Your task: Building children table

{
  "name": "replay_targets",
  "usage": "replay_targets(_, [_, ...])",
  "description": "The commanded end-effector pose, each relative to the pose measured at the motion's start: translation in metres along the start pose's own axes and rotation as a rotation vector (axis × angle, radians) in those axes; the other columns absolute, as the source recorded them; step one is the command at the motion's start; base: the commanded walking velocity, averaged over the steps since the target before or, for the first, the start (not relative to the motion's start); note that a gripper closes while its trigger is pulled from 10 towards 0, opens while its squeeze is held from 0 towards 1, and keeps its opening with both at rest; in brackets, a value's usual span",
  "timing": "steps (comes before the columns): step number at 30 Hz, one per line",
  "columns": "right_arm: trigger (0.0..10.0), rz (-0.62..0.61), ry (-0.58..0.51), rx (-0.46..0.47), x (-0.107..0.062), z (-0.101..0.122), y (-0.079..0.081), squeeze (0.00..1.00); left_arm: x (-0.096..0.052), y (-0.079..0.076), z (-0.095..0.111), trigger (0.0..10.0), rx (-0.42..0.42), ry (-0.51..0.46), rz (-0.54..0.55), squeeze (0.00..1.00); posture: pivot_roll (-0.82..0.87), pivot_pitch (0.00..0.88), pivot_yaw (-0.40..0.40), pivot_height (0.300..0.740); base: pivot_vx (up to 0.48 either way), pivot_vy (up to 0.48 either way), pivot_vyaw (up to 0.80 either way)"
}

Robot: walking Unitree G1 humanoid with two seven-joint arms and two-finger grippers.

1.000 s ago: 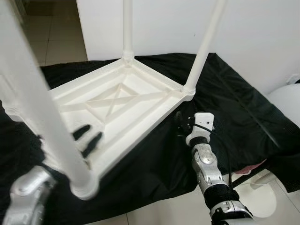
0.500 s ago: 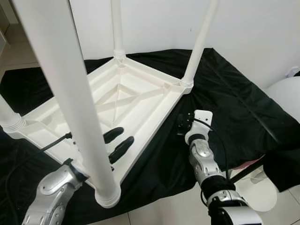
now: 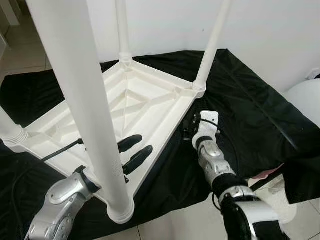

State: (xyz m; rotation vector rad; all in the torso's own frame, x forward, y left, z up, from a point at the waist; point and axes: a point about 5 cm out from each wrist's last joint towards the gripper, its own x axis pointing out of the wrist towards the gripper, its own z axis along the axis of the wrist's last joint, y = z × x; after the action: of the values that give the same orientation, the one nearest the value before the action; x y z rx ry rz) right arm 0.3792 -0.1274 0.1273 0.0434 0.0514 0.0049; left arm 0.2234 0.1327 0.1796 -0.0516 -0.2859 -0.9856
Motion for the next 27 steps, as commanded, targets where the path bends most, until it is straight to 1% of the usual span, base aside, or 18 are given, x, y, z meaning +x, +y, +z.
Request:
replay_targets(1, [10.0,0.018,0.053,0.016,0.001,-0.006,-0.003,0.0,0.004,-0.013,0.003,10.0,-0.02,-0.009,-0.131,0.0,0.04,0.074,-0.011,0.74,0.0,0.0,0.0])
replay_targets(3, [10.0,0.018,0.053,0.016,0.001,-0.006,-0.003,0.0,0.004,-0.013,0.003,10.0,-0.02,-0.009,-0.131,0.0,0.04,0.074,-0.011,0.74,0.0,0.0,0.0])
replay_targets(6, [10.0,0.09,0.071,-0.002,0.006,-0.001,-0.003,0.0,0.005,-0.02,0.004,10.0,-0.05,-0.017,-0.169,0.0,0.04,0.073,-0.016,0.74,0.0,0.0,0.0])
replay_targets(10, [10.0,0.122,0.082,-0.018,0.008,0.001,-0.004,0.0,0.007,-0.026,0.004,10.0,-0.07,-0.023,-0.197,0.0,0.03,0.072,-0.018,0.74,0.0,0.0,0.0])
replay_targets(11, [10.0,0.147,0.089,-0.01,0.009,0.003,-0.003,0.0,0.007,-0.027,0.004,10.0,-0.074,-0.025,-0.205,0.0,0.03,0.073,-0.02,0.74,0.0,0.0,0.0])
replay_targets(15, [10.0,0.241,0.108,-0.046,0.011,0.005,0.004,0.0,0.011,-0.03,0.004,10.0,-0.086,-0.033,-0.22,0.0,0.03,0.072,-0.023,0.74,0.0,0.0,0.0])
replay_targets(16, [10.0,0.241,0.108,-0.046,0.011,0.005,0.004,0.0,0.011,-0.03,0.004,10.0,-0.086,-0.033,-0.22,0.0,0.03,0.072,-0.023,0.74,0.0,0.0,0.0])
replay_targets(17, [10.0,0.276,0.119,-0.061,0.011,0.005,0.009,0.0,0.011,-0.031,0.005,10.0,-0.084,-0.033,-0.225,0.0,0.02,0.071,-0.022,0.74,0.0,0.0,0.0])
replay_targets(20, [10.0,0.286,0.123,-0.063,0.011,0.005,0.009,0.0,0.012,-0.031,0.005,10.0,-0.083,-0.032,-0.226,0.0,0.02,0.071,-0.022,0.74,0.0,0.0,0.0])
replay_targets(21, [10.0,0.304,0.122,-0.073,0.011,0.006,0.012,0.0,0.012,-0.031,0.005,10.0,-0.086,-0.032,-0.225,0.0,0.02,0.071,-0.022,0.74,0.0,0.0,0.0])
replay_targets(22, [10.0,0.349,0.121,-0.087,0.011,0.007,0.018,0.0,0.013,-0.032,0.005,10.0,-0.091,-0.033,-0.23,0.0,0.02,0.071,-0.021,0.74,0.0,0.0,0.0])
replay_targets(23, [10.0,0.349,0.121,-0.087,0.011,0.007,0.018,0.0,0.013,-0.032,0.005,10.0,-0.091,-0.033,-0.23,0.0,0.02,0.071,-0.021,0.74,0.0,0.0,0.0])
replay_targets(24, [10.0,0.425,0.121,-0.12,0.01,0.008,0.031,0.0,0.016,-0.034,0.005,10.0,-0.093,-0.036,-0.239,0.0,0.02,0.072,-0.015,0.74,0.0,0.0,0.0])
replay_targets(25, [10.0,0.442,0.118,-0.135,0.01,0.009,0.036,0.0,0.017,-0.034,0.006,10.0,-0.098,-0.037,-0.243,0.0,0.02,0.073,-0.015,0.74,0.0,0.0,0.0])
replay_targets(27, [10.0,0.446,0.115,-0.143,0.01,0.009,0.039,0.0,0.017,-0.035,0.006,10.0,-0.102,-0.038,-0.245,0.0,0.01,0.073,-0.013,0.74,0.0,0.0,0.0])
